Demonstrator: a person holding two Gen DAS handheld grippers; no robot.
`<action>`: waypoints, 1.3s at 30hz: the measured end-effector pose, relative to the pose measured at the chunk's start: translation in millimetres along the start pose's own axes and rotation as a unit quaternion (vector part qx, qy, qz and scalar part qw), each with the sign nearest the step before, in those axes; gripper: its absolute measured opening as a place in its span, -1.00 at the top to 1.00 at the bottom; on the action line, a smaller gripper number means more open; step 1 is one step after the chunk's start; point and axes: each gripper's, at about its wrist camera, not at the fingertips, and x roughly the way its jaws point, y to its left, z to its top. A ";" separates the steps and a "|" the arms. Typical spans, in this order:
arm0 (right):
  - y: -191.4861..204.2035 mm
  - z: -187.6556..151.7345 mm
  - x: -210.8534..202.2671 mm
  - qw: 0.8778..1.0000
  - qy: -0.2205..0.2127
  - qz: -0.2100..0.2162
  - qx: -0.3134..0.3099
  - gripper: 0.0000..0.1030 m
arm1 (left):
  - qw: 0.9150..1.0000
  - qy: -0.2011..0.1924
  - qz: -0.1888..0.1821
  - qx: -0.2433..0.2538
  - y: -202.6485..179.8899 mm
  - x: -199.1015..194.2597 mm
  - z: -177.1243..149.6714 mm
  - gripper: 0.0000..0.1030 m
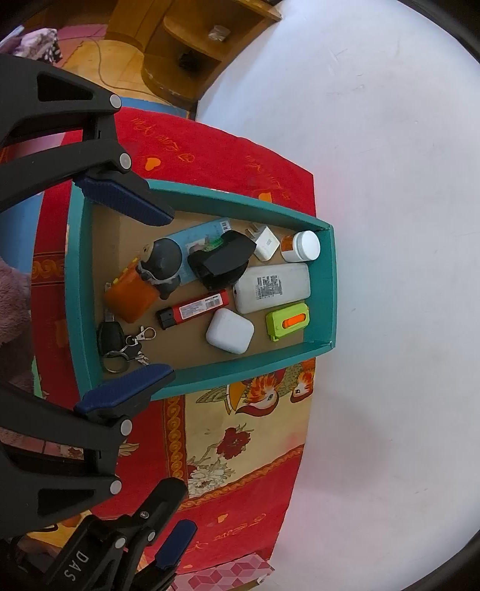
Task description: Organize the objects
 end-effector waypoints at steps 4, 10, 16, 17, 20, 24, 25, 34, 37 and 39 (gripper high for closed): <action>-0.1 0.0 -0.3 1.000 0.000 0.000 0.000 -0.47 | 1.000 0.001 0.003 0.000 -0.1 -1.1 -1.8 -0.54; 0.3 -0.3 -1.3 1.000 0.000 -0.001 0.001 -0.47 | 1.000 0.003 0.002 0.001 0.2 -0.9 -3.2 -0.54; -0.2 0.5 -1.2 1.000 0.000 0.000 0.001 -0.47 | 1.000 0.005 0.001 0.003 0.0 -0.9 -3.7 -0.54; -0.6 0.1 -1.3 1.000 0.000 0.001 -0.001 -0.47 | 1.000 0.006 0.000 0.004 -0.4 -0.3 -3.1 -0.54; -0.9 -0.2 -1.0 1.000 0.000 0.002 -0.002 -0.47 | 1.000 0.009 0.001 0.004 -0.8 1.1 -2.7 -0.54; -1.0 -0.3 -0.7 1.000 0.000 0.001 -0.001 -0.47 | 1.000 0.010 0.003 0.003 -0.4 1.6 -2.1 -0.54; -1.1 -0.3 -0.7 1.000 0.000 0.001 -0.001 -0.47 | 1.000 0.009 0.004 0.003 -0.1 1.5 -1.9 -0.54; -0.6 0.8 0.1 1.000 0.000 0.001 0.000 -0.47 | 1.000 0.008 0.006 0.003 0.5 2.5 -0.1 -0.54; -1.1 1.6 0.8 1.000 0.001 0.001 0.000 -0.47 | 1.000 0.007 0.005 0.005 0.4 2.6 0.4 -0.53; -1.0 0.8 0.8 1.000 0.001 0.001 0.001 -0.47 | 1.000 0.007 0.003 0.006 -0.4 2.7 0.7 -0.53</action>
